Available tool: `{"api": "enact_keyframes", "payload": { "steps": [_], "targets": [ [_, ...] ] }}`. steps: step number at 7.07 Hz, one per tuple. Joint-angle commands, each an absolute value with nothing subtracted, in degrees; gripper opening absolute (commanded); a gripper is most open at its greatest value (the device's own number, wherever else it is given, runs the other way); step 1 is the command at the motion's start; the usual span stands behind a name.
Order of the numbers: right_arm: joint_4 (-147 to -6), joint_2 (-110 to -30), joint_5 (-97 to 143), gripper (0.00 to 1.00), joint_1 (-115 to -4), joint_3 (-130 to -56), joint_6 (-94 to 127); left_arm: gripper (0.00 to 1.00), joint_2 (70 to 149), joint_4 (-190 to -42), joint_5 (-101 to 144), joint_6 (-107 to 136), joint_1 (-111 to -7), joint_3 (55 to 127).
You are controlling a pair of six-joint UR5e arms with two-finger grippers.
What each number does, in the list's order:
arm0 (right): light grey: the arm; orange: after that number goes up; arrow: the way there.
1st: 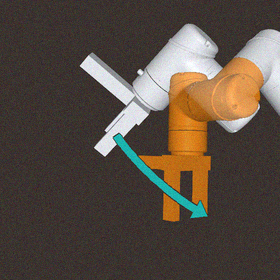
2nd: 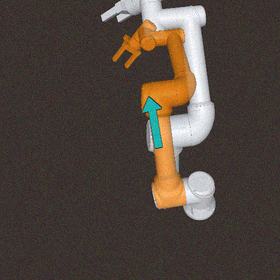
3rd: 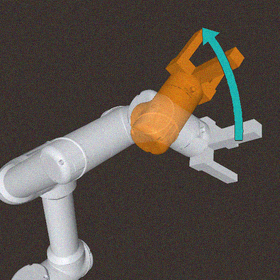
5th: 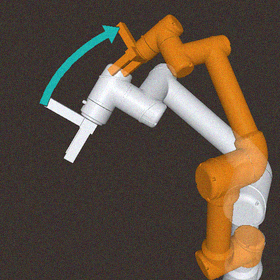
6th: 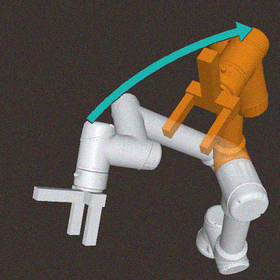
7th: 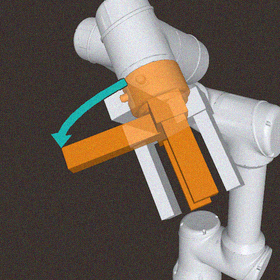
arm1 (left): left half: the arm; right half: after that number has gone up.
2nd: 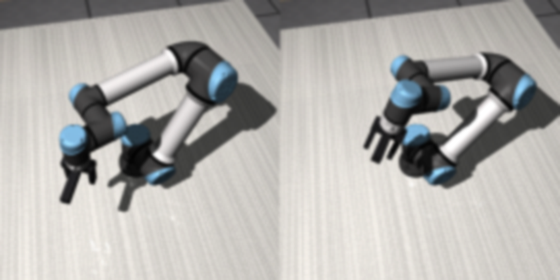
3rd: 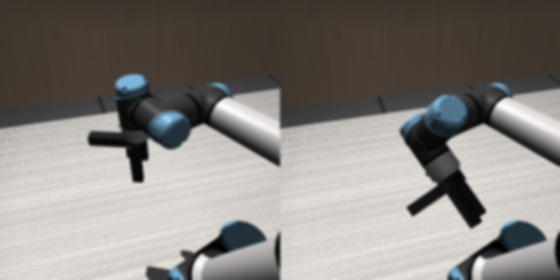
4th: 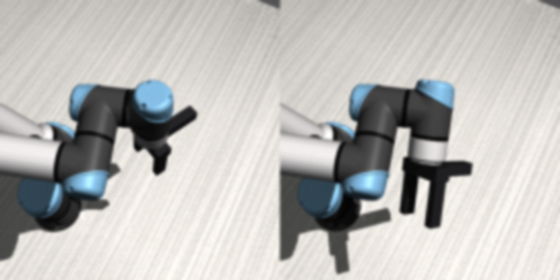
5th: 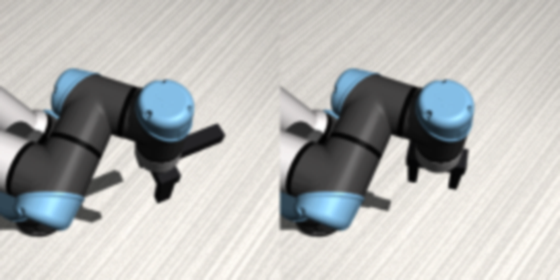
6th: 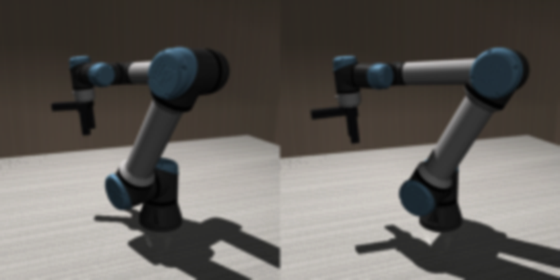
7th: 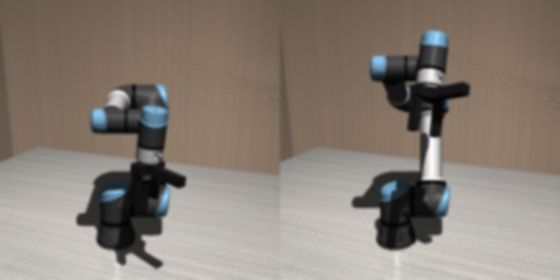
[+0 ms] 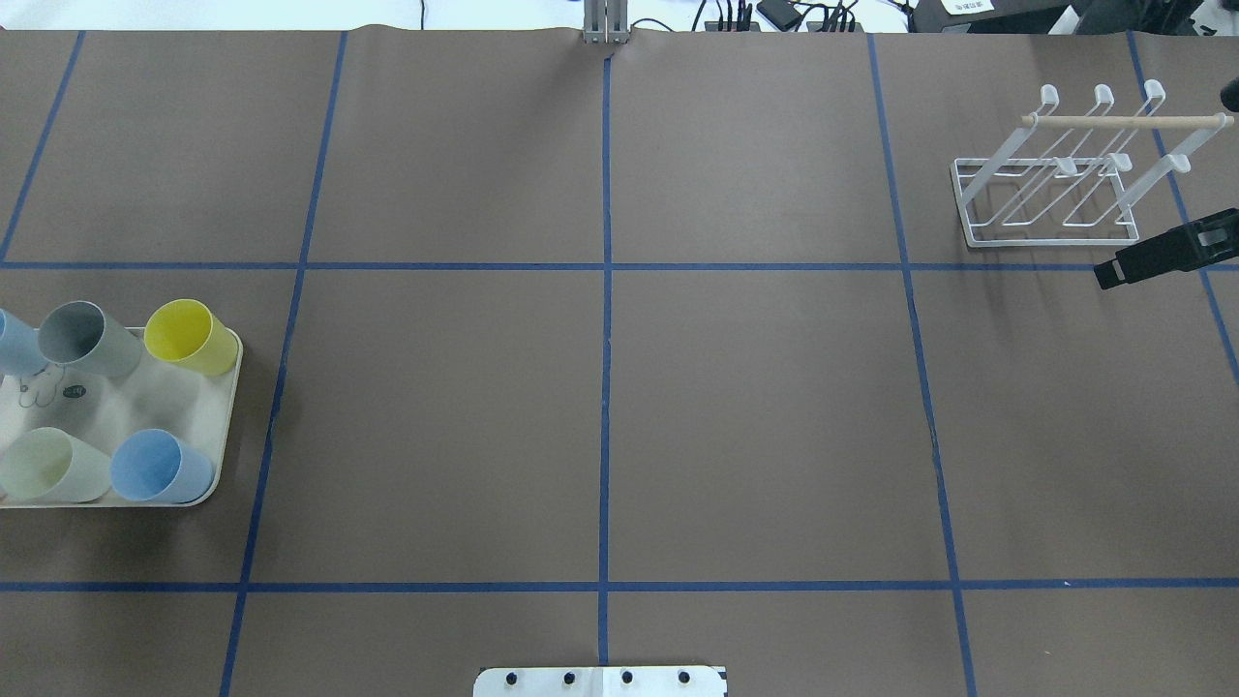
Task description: Transfer IKEA cup to right arm and place on rack
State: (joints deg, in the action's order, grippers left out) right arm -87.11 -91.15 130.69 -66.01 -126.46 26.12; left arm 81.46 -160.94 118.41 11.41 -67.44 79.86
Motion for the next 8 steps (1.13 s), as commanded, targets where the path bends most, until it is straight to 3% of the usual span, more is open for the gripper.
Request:
{"api": "enact_keyframes", "payload": {
  "steps": [1, 4, 6, 8],
  "targets": [
    [-87.1, -91.14, 130.17, 0.99, -66.01, -126.39, 26.19, 0.2, 81.47, -161.02, 118.56, 11.25, -67.32, 79.8],
    [-87.1, -91.23, 129.99, 0.99, -66.09, -126.39, 26.1, 0.21, 81.47, -161.02, 118.92, 10.9, -67.32, 79.8],
    [-87.1, -91.23, 129.99, 0.99, -66.09, -126.39, 26.1, 0.32, 81.56, -161.02, 119.0, 10.81, -67.32, 79.89],
    [-87.1, -91.23, 129.82, 0.99, -66.01, -126.39, 26.1, 0.33, 81.56, -160.93, 119.09, 10.46, -67.06, 79.89]
  ]
}}
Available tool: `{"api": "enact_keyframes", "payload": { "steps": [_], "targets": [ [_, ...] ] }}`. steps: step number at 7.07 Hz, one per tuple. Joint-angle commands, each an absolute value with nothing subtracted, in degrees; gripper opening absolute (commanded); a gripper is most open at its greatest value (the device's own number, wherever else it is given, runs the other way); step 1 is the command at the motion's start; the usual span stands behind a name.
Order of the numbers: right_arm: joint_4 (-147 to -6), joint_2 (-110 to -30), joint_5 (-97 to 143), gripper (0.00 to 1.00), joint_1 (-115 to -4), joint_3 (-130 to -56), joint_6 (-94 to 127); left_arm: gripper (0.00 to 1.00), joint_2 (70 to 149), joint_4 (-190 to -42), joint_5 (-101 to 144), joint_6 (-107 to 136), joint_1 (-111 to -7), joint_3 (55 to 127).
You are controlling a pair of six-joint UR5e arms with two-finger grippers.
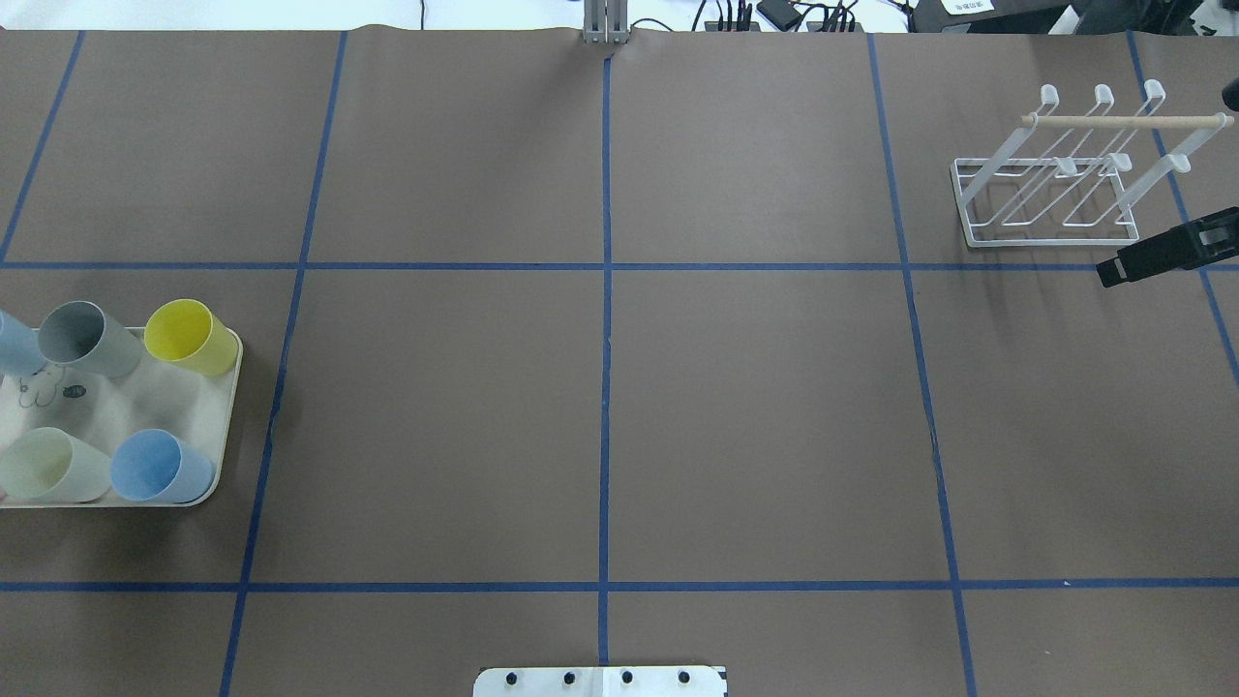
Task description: Transfer IKEA cup to right arm and place on rack
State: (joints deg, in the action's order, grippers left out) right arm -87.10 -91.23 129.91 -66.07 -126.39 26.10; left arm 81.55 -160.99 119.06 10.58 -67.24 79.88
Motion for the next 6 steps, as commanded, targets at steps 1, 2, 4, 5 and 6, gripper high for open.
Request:
{"api": "enact_keyframes", "payload": {
  "steps": [1, 2, 4, 5, 6],
  "targets": [
    [-87.1, -91.23, 129.12, 0.99, -66.09, -126.39, 26.19, 0.33, 81.56, -160.93, 119.09, 10.46, -66.89, 79.89],
    [-87.1, -91.23, 128.5, 0.99, -66.01, -126.3, 26.19, 0.34, 81.56, -160.93, 119.09, 10.46, -66.28, 79.89],
    [-87.1, -91.23, 128.5, 0.99, -66.09, -126.39, 26.1, 0.34, 81.56, -160.93, 119.09, 10.46, -65.92, 79.81],
    [-87.1, -91.23, 128.5, 0.99, -66.01, -126.39, 26.19, 0.31, 81.56, -160.93, 119.09, 10.46, -65.92, 79.8],
    [-87.1, -91.23, 128.5, 0.99, -66.09, -126.39, 26.19, 0.21, 81.56, -160.93, 119.09, 10.46, -65.92, 79.8]
  ]
}}
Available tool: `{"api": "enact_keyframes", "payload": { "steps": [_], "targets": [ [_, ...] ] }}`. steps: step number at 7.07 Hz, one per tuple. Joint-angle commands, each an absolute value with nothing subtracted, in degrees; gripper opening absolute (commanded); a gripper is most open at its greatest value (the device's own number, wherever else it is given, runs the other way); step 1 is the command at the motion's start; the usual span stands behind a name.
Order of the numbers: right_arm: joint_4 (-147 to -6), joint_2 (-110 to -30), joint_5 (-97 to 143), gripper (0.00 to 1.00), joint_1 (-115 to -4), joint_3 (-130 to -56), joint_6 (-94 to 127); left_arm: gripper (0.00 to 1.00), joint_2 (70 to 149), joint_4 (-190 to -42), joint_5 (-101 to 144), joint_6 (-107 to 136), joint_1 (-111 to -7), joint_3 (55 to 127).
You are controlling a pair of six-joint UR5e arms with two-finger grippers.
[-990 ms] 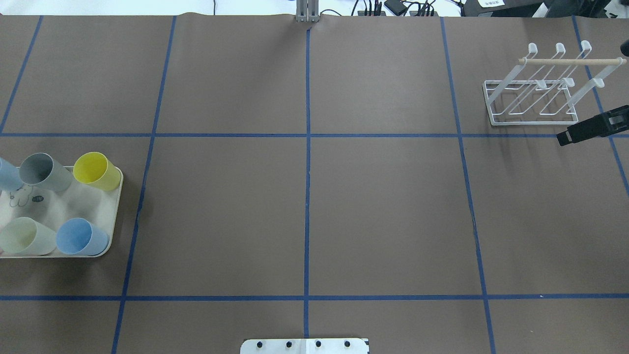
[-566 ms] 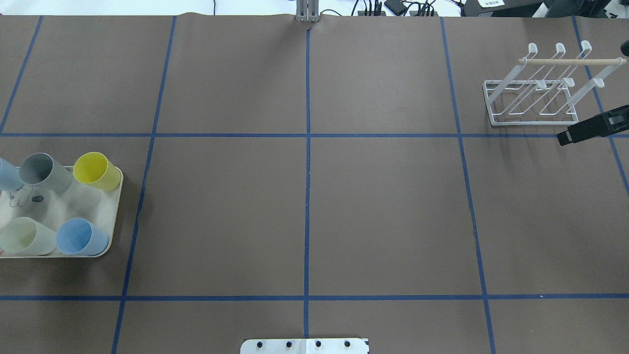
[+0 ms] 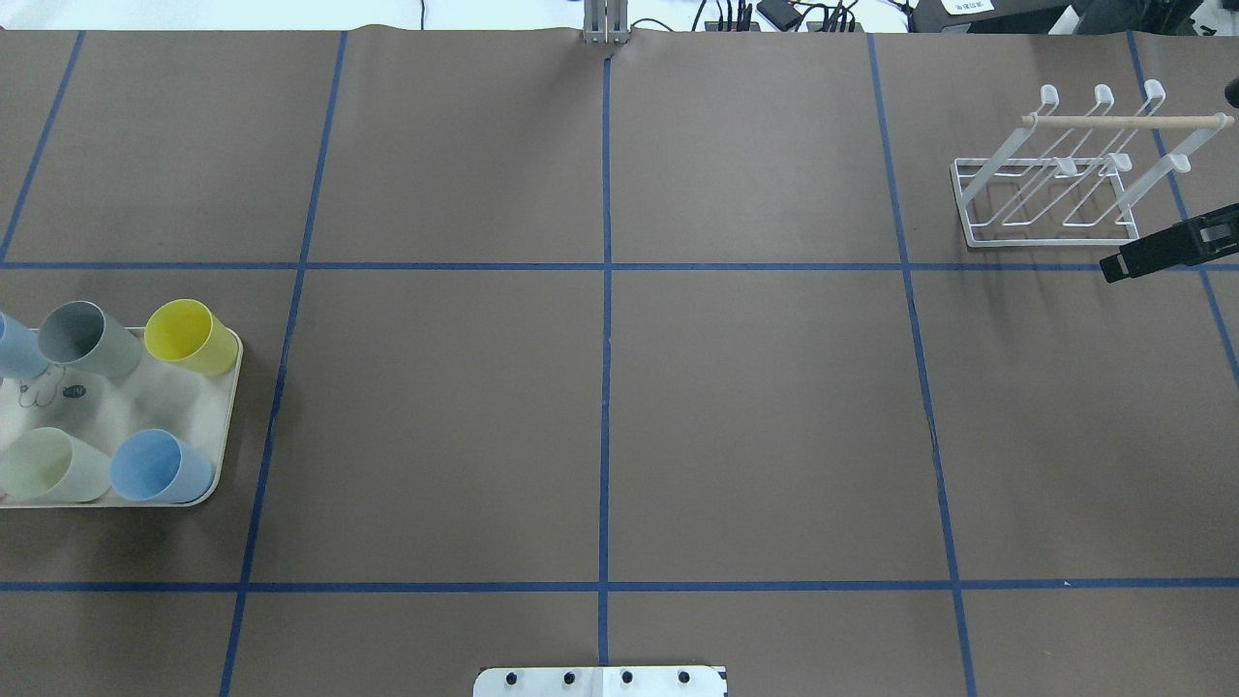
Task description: Transfer IKEA cup to right arm and place on rack
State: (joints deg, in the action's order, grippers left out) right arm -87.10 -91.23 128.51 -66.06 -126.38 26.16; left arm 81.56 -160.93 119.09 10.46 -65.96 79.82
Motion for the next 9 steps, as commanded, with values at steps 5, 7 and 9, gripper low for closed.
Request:
{"api": "enact_keyframes", "payload": {
  "steps": [5, 7, 9],
  "targets": [
    [-87.1, -91.14, 128.5, 0.99, -66.01, -126.39, 26.19, 0.0, 81.47, -160.49, 124.79, 8.45, -66.7, 81.47],
    [-87.01, -90.97, 128.5, 0.99, -66.01, -126.47, 26.19, 0.0, 81.65, -160.14, 124.72, 8.53, -70.98, 82.18],
    [-87.01, -90.26, 128.5, 0.99, -66.01, -126.39, 26.19, 0.0, 82.44, -159.7, 124.54, 8.44, -77.23, 83.66]
  ]
}}
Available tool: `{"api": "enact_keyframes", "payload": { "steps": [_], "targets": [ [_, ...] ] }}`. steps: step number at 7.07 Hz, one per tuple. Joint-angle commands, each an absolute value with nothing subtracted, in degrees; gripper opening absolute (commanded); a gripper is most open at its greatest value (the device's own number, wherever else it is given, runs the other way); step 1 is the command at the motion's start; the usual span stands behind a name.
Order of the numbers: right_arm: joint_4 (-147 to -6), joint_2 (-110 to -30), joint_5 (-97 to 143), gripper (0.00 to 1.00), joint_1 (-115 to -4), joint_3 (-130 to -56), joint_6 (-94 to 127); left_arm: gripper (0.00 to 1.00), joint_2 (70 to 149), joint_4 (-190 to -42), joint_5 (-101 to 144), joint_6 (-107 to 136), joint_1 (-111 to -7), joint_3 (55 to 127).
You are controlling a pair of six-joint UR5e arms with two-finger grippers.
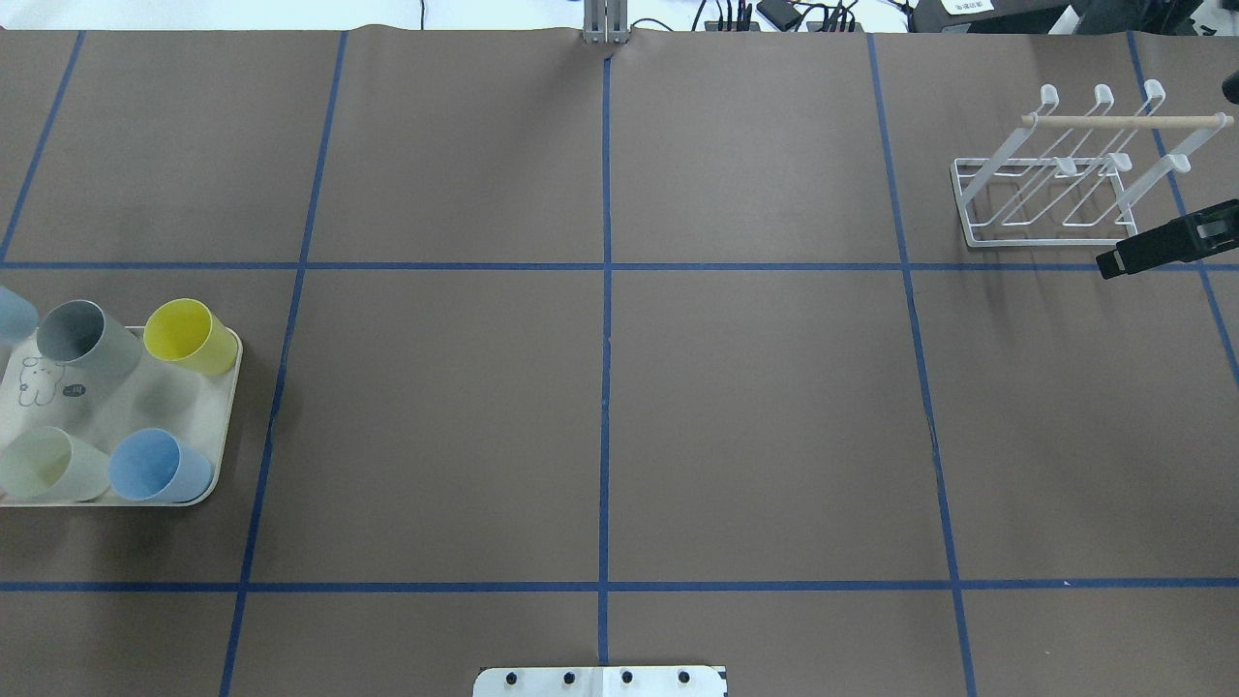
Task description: Transfer IKEA cup to right arm and place on rack
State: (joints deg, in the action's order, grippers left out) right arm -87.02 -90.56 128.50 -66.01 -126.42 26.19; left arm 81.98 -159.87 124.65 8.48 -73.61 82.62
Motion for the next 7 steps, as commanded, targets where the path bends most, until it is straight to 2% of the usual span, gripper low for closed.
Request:
{"api": "enact_keyframes", "payload": {
  "steps": [1, 3, 5, 6, 7],
  "targets": [
    [-87.01, -89.22, 128.5, 0.99, -66.01, -126.39, 26.28, 0.0, 82.27, -159.7, 124.63, 8.44, -78.47, 86.46],
    [-87.01, -85.02, 128.5, 0.99, -65.14, -126.21, 26.11, 0.0, 82.53, -155.95, 126.98, 12.62, -78.49, 91.12],
    [-87.01, -81.49, 128.58, 0.99, -63.46, -126.21, 25.67, 0.0, 83.58, -155.39, 130.51, 36.78, -78.4, 96.74],
    [-84.05, -81.39, 128.5, 0.99, -62.5, -125.6, 25.58, 0.0, 83.67, -155.39, 130.69, 46.22, -78.22, 100.68],
    [-75.15, -81.39, 128.41, 0.99, -61.62, -122.03, 26.19, 0.0, 83.76, -155.39, 131.82, 55.11, -77.79, 103.77]
  ]
}}
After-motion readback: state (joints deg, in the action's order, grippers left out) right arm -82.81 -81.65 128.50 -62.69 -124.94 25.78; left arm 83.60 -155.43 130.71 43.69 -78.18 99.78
